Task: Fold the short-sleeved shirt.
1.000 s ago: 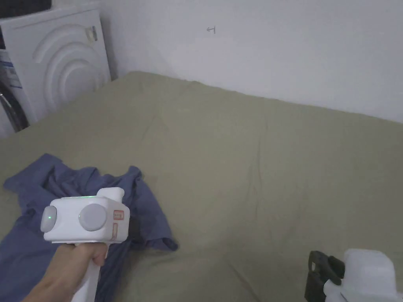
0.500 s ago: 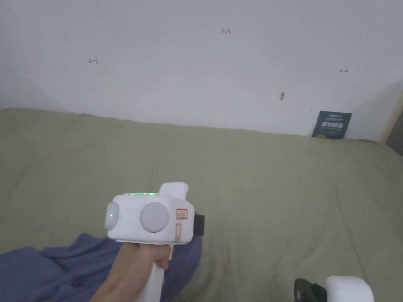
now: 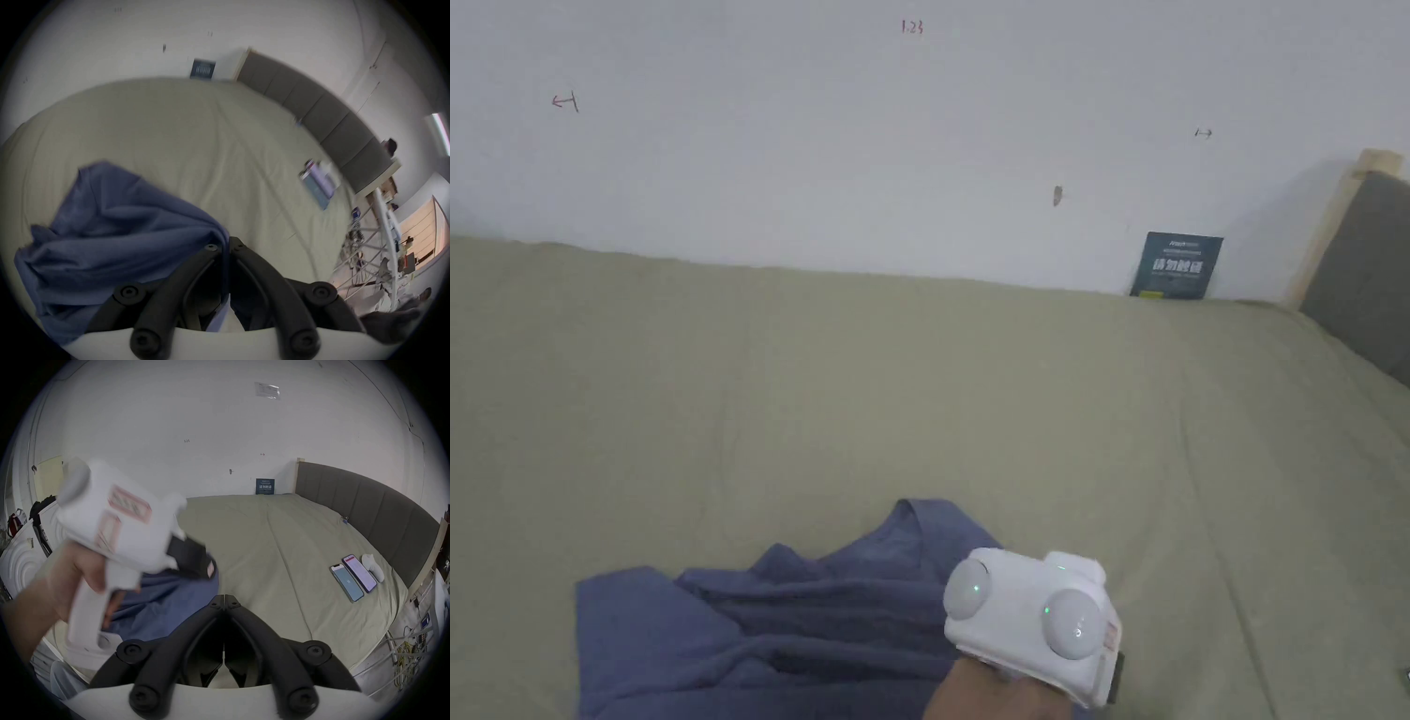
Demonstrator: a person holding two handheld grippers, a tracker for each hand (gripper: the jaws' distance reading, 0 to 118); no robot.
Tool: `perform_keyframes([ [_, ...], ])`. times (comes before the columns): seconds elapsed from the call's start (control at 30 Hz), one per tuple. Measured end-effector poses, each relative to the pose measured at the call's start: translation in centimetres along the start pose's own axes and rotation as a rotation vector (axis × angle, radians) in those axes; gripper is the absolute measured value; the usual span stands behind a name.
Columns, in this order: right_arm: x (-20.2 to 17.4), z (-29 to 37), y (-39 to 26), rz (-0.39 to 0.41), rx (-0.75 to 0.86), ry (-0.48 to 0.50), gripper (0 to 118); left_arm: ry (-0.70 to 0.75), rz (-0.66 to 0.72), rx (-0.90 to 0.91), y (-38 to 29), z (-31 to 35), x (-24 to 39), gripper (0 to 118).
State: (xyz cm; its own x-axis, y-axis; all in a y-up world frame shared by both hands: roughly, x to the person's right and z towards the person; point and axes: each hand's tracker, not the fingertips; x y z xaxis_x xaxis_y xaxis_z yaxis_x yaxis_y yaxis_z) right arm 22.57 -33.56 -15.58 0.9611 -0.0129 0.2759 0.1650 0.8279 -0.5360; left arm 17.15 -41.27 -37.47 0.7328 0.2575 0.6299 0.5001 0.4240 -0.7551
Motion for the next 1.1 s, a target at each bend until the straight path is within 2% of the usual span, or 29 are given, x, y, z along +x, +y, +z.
perform_keyframes([
  [0.13,0.3,-0.4,-0.3,-0.015,-0.014,-0.001,0,0.112,-0.073,-0.016,-1.5,-1.2,0.5,2],
  [0.2,0.2,-0.4,-0.2,-0.021,-0.016,-0.001,0,0.073,-0.05,0.033,-1.9,-0.4,0.1,4],
  [0.23,0.2,-0.3,-0.2,-0.027,-0.017,0.0,0,0.058,-0.036,0.048,-1.9,0.1,0.0,22],
  [0.3,0.0,0.0,-0.2,-0.029,-0.014,0.003,0,0.049,-0.016,0.043,-2.3,1.5,-0.6,108],
  [0.33,-0.1,0.3,-0.1,-0.028,-0.015,0.004,0,0.029,-0.05,0.132,-3.0,2.7,-0.5,117],
  [0.43,-0.7,1.1,0.1,-0.031,-0.001,0.021,0,0.06,-0.02,0.123,-4.2,6.0,-1.1,115],
  [0.6,-2.5,2.6,0.2,-0.013,0.034,0.067,0,0.051,0.064,0.248,-10.4,14.9,-3.8,114],
  [0.63,-2.8,2.9,0.2,-0.013,0.037,0.08,0,0.054,0.084,0.272,-11.7,16.5,-4.5,108],
  [0.67,-3.2,3.2,0.1,-0.013,0.045,0.091,0,0.059,0.105,0.302,-13.1,18.3,-5.0,93],
  [0.7,-3.7,3.5,0.1,-0.011,0.048,0.101,0,0.064,0.128,0.327,-14.7,20.1,-5.8,65],
  [0.73,-4.1,3.7,0.0,-0.008,0.049,0.114,0,0.07,0.153,0.337,-16.0,21.4,-6.4,12],
  [0.77,-4.5,4.0,0.0,-0.001,0.05,0.127,0,0.084,0.183,0.365,-17.8,22.7,-7.2,5],
  [0.8,-5.0,4.4,-0.1,0.009,0.055,0.134,0,0.117,0.234,0.394,-19.1,23.6,-8.2,5],
  [0.87,-5.8,5.0,-0.3,0.02,0.064,0.157,0,0.137,0.224,0.401,-21.9,25.5,-9.4,5],
  [1.1,-7.4,6.5,-1.0,0.04,0.078,0.197,0,0.283,0.399,0.417,-30.5,29.5,-13.3,5],
])
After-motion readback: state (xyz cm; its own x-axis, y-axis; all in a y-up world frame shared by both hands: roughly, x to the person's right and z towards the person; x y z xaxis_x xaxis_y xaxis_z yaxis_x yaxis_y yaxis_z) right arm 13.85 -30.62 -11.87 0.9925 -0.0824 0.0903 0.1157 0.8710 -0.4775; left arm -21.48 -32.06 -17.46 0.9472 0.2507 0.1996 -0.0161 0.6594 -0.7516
